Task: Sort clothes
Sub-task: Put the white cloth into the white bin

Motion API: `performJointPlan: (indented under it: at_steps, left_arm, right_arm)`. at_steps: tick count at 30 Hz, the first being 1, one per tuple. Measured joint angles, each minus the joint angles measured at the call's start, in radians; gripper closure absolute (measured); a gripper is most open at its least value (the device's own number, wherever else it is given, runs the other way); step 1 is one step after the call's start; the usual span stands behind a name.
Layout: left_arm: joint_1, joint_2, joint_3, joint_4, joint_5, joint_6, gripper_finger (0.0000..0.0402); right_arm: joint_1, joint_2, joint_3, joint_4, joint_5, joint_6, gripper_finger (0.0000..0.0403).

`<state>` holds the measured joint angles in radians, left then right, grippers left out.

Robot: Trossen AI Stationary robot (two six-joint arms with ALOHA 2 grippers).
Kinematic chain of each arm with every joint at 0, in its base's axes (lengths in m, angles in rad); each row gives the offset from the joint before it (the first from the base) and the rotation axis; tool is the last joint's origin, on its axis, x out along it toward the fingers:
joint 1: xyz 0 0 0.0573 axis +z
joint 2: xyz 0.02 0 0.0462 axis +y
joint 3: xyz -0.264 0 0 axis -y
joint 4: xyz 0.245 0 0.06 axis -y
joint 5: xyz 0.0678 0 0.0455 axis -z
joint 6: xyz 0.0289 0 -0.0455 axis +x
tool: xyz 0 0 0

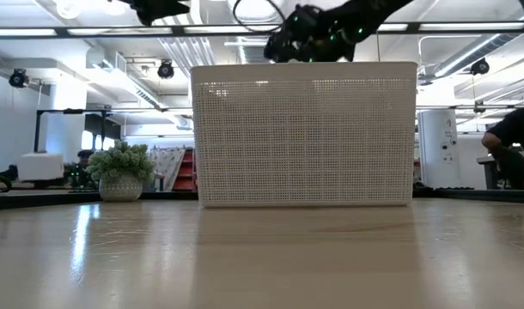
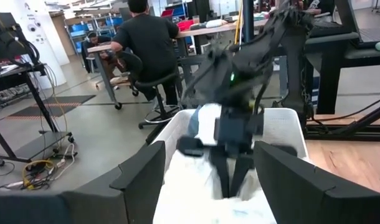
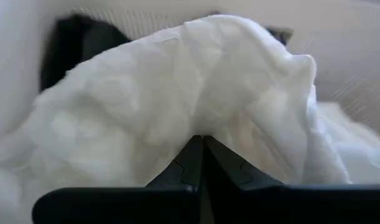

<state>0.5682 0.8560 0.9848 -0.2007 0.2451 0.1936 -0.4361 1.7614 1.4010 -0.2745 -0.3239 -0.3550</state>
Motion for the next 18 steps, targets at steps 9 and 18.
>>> performJointPlan:
  at_steps: [9,18]
  left_arm:
    - [0.0,-0.006,0.0,-0.004,0.0,0.0,0.0183]
    - [0.0,-0.006,0.0,-0.006,0.0,0.003,0.0181]
  right_arm:
    - [-0.021,0.111,0.003,0.009,-0.06,0.001,0.0403]
    - [-0.02,0.036,0.016,-0.026,-0.068,0.039,0.0403]
